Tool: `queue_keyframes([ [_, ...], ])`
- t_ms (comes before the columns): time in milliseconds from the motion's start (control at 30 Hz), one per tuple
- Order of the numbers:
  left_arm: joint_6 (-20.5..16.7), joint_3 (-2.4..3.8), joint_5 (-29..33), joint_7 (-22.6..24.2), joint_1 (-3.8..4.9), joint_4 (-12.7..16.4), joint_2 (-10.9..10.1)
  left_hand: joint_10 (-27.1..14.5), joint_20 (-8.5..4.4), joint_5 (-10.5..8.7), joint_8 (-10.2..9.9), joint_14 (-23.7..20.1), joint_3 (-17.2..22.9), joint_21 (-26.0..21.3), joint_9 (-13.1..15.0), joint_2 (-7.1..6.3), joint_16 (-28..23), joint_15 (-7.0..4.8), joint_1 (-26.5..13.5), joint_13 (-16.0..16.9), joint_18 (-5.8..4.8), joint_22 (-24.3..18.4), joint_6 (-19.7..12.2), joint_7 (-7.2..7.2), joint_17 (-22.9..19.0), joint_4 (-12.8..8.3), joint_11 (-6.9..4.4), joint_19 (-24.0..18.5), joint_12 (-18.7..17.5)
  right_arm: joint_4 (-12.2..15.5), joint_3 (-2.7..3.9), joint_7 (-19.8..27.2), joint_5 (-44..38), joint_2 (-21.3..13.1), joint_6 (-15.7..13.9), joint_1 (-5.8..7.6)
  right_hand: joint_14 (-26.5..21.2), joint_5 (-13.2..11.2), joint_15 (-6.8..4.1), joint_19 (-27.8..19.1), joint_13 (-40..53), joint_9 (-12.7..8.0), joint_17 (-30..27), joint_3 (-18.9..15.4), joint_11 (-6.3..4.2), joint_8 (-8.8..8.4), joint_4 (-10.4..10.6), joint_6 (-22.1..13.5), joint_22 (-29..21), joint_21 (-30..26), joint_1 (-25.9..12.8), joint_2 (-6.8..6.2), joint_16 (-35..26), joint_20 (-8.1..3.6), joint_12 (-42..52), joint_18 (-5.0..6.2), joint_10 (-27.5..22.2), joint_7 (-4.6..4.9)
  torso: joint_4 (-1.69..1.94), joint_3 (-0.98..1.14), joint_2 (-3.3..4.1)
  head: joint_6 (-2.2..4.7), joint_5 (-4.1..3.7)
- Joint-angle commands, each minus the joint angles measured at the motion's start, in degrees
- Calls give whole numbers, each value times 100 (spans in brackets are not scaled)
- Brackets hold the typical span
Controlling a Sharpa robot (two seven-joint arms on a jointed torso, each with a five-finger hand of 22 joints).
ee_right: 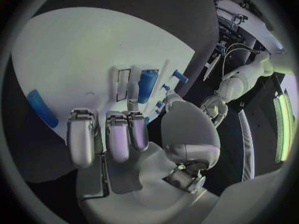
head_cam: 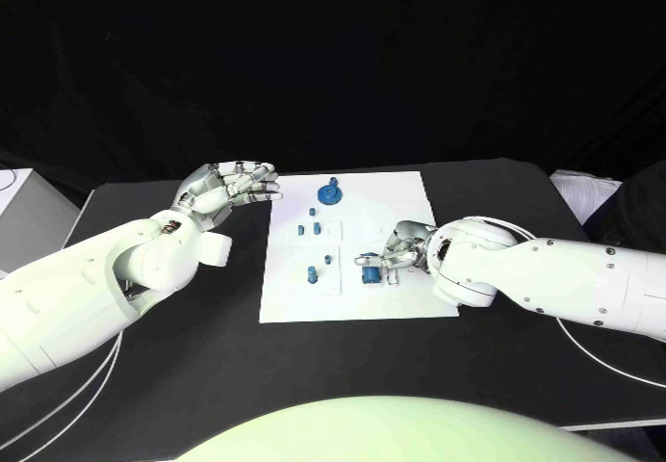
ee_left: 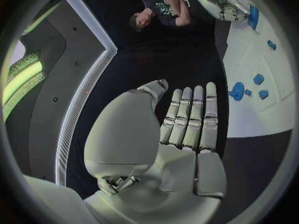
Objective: Assemble the parts on the task board
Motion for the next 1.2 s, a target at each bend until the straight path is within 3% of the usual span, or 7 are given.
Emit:
queue_keyframes([
  [33,99,3,5,22,-5,13,3,-13,7,2,15,-38,3,-21,-8,-24,-22,-17,14,-5,52,-9,-28,25,5,24,14,31,-39,37,1,28,-101,-24,-103,-10,581,-36,-23,524,1323,7,1440,-125,-27,25,1,-32,1370,37,10,60,35,-19,3,-67,449,9,3,0,2,0,5],
  [400,107,3,5,21,-5,6,2,-13,7,2,15,-38,3,-21,-8,-24,-22,-17,14,-5,52,-9,-28,25,5,24,14,31,-39,316,6,167,-121,-341,-356,-47,587,42,-27,534,1341,6,1467,-300,-32,43,-17,-25,1388,114,357,237,48,-21,33,-80,465,2,-2,8,3,0,22],
  [700,109,2,5,33,-6,-9,8,-21,9,3,15,-49,1,-29,-11,-22,-27,-13,16,-7,52,-14,-30,27,6,29,17,32,-47,584,63,921,182,-838,-996,10,596,667,51,544,1440,-138,1510,-413,66,-259,-33,-314,1408,201,1267,373,67,31,220,-96,546,124,-15,7,-11,0,-18],
  [833,104,2,5,39,-7,-14,2,-21,9,3,15,-49,1,-29,-11,-22,-27,-13,16,-7,52,-14,-30,27,6,29,17,32,-47,587,89,1014,263,-1104,-652,131,596,791,96,546,1460,-254,1510,-326,122,-507,-98,-366,1413,225,1962,451,67,74,258,-99,562,187,-19,7,-12,0,-67],
  [867,101,1,5,40,-8,-14,0,-21,9,3,15,-49,1,-29,-11,-22,-27,-13,16,-7,52,-14,-30,27,6,29,17,32,-47,560,93,992,260,-1167,-521,159,596,471,114,546,1464,-298,1510,-225,139,-593,-80,-353,1415,236,2164,440,67,88,264,-101,564,207,-22,2,-11,0,-71],
  [900,100,1,5,42,-8,-13,-2,-21,9,3,15,-49,1,-29,-11,-22,-27,-13,16,-7,52,-14,-30,27,6,29,17,32,-47,535,96,966,250,-1215,-407,177,596,448,117,552,1486,-316,1510,-175,142,-626,-86,-332,1425,276,2261,401,67,94,312,-108,585,210,-24,-3,-11,0,-73],
  [1200,94,1,5,46,-11,-14,-5,-21,9,3,15,-49,1,-29,-11,-22,-27,-13,16,-7,52,-14,-30,27,6,29,17,32,-47,295,102,442,-269,-1625,649,240,596,424,119,586,1509,-366,1510,-57,138,-714,-51,-200,1484,524,2442,209,67,102,360,-152,607,204,-28,-5,-17,0,-129],
])
